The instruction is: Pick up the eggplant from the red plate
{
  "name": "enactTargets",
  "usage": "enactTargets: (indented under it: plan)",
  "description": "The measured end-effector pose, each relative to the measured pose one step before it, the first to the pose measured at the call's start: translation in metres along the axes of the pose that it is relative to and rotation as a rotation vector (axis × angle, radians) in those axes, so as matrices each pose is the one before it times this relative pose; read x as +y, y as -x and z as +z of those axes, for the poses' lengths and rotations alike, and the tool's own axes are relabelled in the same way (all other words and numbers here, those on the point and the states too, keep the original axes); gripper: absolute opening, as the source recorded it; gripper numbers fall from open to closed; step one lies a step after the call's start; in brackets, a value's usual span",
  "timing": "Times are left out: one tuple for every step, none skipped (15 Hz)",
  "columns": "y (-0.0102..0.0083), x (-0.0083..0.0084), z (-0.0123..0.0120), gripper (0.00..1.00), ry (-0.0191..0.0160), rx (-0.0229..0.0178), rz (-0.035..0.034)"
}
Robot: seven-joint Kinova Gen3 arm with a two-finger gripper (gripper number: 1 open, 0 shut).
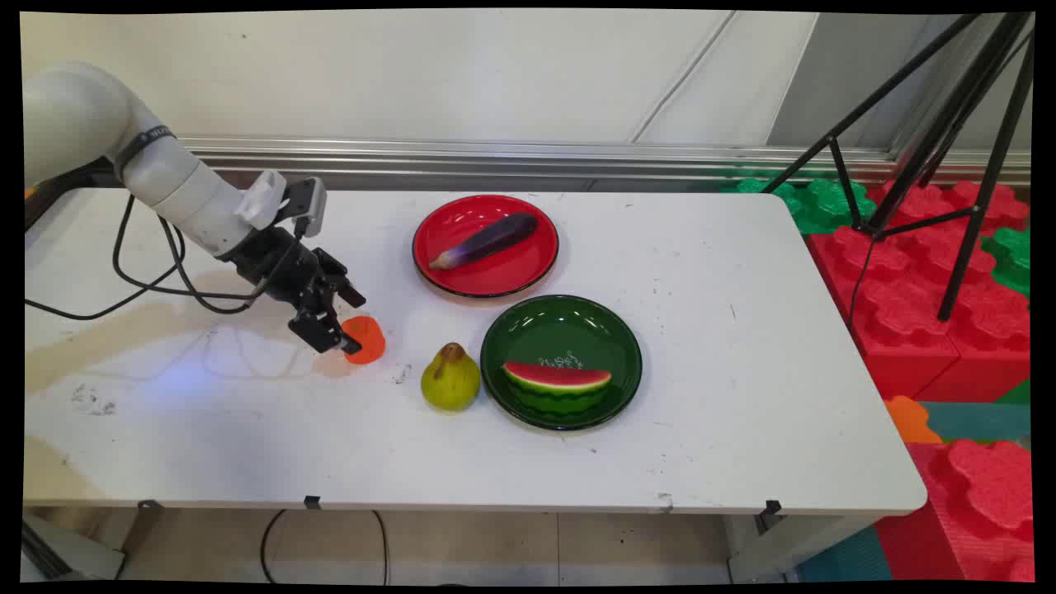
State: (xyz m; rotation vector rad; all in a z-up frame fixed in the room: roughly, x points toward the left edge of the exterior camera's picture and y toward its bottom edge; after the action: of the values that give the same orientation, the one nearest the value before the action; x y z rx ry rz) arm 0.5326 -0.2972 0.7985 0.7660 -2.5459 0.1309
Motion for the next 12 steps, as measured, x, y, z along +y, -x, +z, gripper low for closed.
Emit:
enactTargets:
  plan:
    - [-0.00032, -0.00063, -0.00203, 1.0, -0.00097, 0.00519, -0.00052]
    - [-0.00048, -0.00055, -0.00294, 1.0, -0.00215, 0.00686, -0.0006]
    - [-0.00074, -0.00057, -0.00311, 1.0, -0.00211, 0.00811, -0.00217]
    - [-0.00125, -0.00071, -0.00406, 1.0, -0.00336, 0.01071, -0.00328]
    - [-0.00159, -0.00117, -0.00441, 1.0, -0.00481, 0.01261, -0.00595]
    - [-0.00146, -0.00106, -0.00337, 1.0, -0.0042, 0.00988, -0.00494]
    - [-0.00168, -0.00122, -0.00334, 1.0, -0.00436, 0.01027, -0.0049]
    - [-0.00262, -0.00168, -0.00418, 1.0, -0.0055, 0.01281, -0.00519]
    - [-0.0019, -0.0012, -0.00278, 1.0, -0.0042, 0.00906, -0.00289]
    - [-0.00337, -0.00215, -0.00415, 1.0, -0.00683, 0.01419, -0.00465]
    - [-0.00258, -0.00157, -0.00271, 1.0, -0.00474, 0.0099, -0.00262]
    - [-0.00426, -0.00257, -0.00388, 1.0, -0.00764, 0.01499, -0.00266]
